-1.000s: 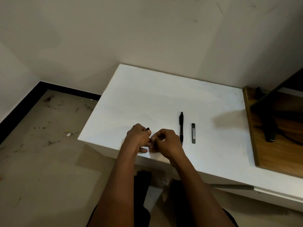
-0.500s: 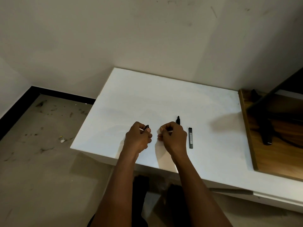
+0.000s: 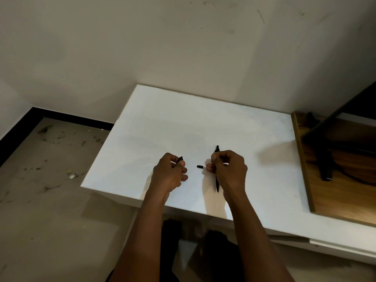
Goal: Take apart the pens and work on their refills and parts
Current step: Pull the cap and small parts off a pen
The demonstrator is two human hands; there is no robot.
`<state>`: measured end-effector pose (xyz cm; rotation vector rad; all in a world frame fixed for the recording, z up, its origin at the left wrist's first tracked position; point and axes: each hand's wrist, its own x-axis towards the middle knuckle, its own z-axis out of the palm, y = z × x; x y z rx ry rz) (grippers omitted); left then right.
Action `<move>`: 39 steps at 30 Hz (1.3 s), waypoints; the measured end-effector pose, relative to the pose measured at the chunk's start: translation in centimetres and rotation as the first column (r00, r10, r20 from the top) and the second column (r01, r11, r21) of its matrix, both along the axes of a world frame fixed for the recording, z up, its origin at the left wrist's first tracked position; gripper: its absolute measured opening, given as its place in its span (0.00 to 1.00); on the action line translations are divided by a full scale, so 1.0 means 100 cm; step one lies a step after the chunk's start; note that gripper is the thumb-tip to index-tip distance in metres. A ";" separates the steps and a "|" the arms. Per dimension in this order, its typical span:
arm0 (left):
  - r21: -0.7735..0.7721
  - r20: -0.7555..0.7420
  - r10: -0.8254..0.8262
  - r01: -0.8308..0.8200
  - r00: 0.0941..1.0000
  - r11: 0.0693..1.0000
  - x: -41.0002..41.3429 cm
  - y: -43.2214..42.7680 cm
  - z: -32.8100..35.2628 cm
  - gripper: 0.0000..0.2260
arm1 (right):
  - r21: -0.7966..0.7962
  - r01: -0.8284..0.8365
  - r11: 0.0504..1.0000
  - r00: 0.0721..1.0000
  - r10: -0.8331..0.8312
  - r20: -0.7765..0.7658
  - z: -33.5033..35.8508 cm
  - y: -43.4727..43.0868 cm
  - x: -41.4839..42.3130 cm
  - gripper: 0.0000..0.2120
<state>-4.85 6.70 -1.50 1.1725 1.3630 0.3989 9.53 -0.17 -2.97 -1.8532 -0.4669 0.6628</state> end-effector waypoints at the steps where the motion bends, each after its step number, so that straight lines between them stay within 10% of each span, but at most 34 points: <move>1: -0.006 -0.002 -0.006 0.006 1.000 1.000 0.000 0.000 0.000 0.08 | -0.020 -0.013 1.000 1.000 0.013 0.026 0.000 -0.001 0.001 0.04; 12: 0.054 -0.009 -0.018 0.018 1.000 0.998 0.003 0.001 -0.004 0.05 | -0.334 -0.158 0.929 0.834 0.306 0.458 -0.005 0.010 -0.011 0.06; 21: 0.101 0.010 -0.036 0.035 0.999 0.994 0.003 0.000 -0.003 0.05 | -0.370 -0.146 0.918 0.827 0.319 0.464 -0.004 0.011 -0.010 0.09; 31: 0.113 0.080 -0.001 -0.009 0.997 0.994 0.009 -0.001 -0.004 0.04 | -0.106 0.107 0.989 0.948 -0.070 0.309 0.013 -0.028 0.054 0.04; 39: 0.121 0.121 -0.060 0.046 0.991 0.992 0.021 -0.008 0.000 0.06 | -0.301 0.077 0.951 0.956 0.015 0.293 0.005 -0.041 0.065 0.02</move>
